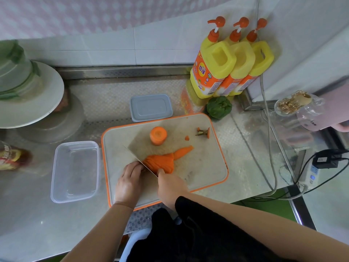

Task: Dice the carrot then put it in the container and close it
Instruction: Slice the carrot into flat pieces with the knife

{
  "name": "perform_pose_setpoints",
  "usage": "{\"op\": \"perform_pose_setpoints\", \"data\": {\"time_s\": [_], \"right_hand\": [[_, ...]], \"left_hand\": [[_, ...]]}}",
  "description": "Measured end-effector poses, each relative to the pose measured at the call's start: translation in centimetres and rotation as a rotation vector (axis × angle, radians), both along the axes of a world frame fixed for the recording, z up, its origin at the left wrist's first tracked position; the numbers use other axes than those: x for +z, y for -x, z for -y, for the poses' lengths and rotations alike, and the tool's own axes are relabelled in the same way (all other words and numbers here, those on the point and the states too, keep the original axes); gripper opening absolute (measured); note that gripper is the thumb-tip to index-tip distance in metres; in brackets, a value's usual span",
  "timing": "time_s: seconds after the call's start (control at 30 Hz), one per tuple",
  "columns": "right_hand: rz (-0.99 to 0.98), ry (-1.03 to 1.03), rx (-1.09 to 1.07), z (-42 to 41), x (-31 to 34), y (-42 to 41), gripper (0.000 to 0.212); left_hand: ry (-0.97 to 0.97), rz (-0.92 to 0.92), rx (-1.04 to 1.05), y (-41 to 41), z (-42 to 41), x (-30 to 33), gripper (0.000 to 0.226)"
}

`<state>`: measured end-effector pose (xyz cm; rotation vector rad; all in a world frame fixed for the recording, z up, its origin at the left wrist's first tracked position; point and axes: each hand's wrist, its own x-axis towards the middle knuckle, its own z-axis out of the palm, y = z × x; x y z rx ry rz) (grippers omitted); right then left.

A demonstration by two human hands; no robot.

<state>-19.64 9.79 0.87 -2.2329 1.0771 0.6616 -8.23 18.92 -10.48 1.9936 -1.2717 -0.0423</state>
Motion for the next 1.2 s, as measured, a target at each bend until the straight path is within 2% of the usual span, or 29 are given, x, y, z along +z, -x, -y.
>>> {"op": "perform_pose_setpoints", "data": {"time_s": [0.17,0.3,0.4,0.6,1.2], "right_hand": [[0.025,-0.07,-0.05,1.0,-0.4,0.2,0.021],[0.044,-0.085,-0.024,1.4,-0.2,1.0,0.025],[0.035,-0.091,-0.006,1.5,-0.1,1.5,0.023],[0.037,-0.103,-0.002,1.6,0.8,1.9,0.021],[-0.024,-0.004,0.047,1.0,2.5,1.5,0.023]], "left_hand": [[-0.028,-0.067,0.009,0.0,0.0,0.3,0.022],[-0.004,-0.11,0.06,0.1,0.3,0.7,0.013],[0.008,-0.075,0.08,0.1,0.4,0.8,0.013],[0.007,-0.014,0.08,0.0,0.2,0.5,0.018],[-0.02,0.003,0.068,-0.3,0.3,0.2,0.025]]}}
